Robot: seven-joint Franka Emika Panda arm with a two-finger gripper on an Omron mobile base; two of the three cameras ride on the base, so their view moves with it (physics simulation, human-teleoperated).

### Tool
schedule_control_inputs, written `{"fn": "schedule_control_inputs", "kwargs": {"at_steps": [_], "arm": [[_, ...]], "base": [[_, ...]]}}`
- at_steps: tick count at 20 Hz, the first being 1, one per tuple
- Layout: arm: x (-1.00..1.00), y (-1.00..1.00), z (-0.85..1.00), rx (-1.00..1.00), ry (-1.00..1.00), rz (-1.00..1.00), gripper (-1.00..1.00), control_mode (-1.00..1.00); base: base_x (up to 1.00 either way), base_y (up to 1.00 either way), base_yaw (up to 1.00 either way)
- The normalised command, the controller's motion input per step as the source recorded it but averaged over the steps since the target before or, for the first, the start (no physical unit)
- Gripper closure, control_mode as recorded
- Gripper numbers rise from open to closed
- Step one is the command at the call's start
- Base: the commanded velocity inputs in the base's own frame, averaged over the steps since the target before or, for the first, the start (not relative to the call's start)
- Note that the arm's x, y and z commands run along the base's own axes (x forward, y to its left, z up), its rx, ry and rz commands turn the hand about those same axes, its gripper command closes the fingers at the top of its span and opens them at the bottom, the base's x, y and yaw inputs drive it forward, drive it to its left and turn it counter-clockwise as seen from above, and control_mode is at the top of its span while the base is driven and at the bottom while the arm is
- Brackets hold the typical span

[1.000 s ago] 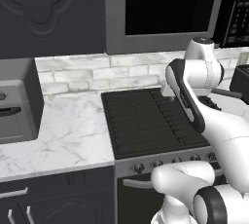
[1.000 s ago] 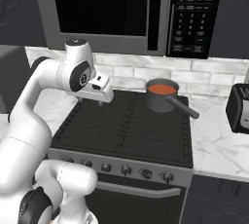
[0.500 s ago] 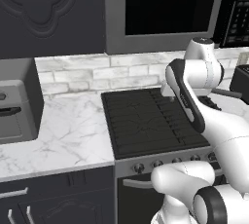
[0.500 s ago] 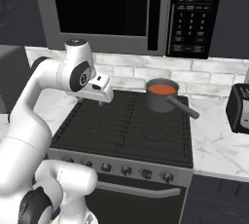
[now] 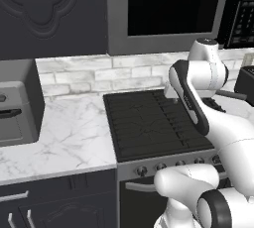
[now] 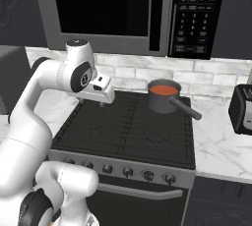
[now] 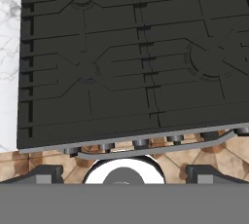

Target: Wait until the marinara sauce is simmered to a deep red color and then turn off the stove.

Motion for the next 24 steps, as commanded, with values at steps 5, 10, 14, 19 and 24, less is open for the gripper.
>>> {"fn": "schedule_control_inputs", "kwargs": {"at_steps": [5,10,14,19,24], "arm": [[0.0,0.0,0.0,0.0,0.0,0.0,-1.0,-1.0],[0.0,0.0,0.0,0.0,0.0,0.0,-1.0,-1.0],[0.0,0.0,0.0,0.0,0.0,0.0,-1.0,-1.0],[0.0,0.0,0.0,0.0,0.0,0.0,-1.0,-1.0],[0.0,0.0,0.0,0.0,0.0,0.0,-1.0,-1.0]], "base": [[0.0,0.0,0.0],[0.0,0.0,0.0],[0.0,0.0,0.0],[0.0,0.0,0.0],[0.0,0.0,0.0]]}}
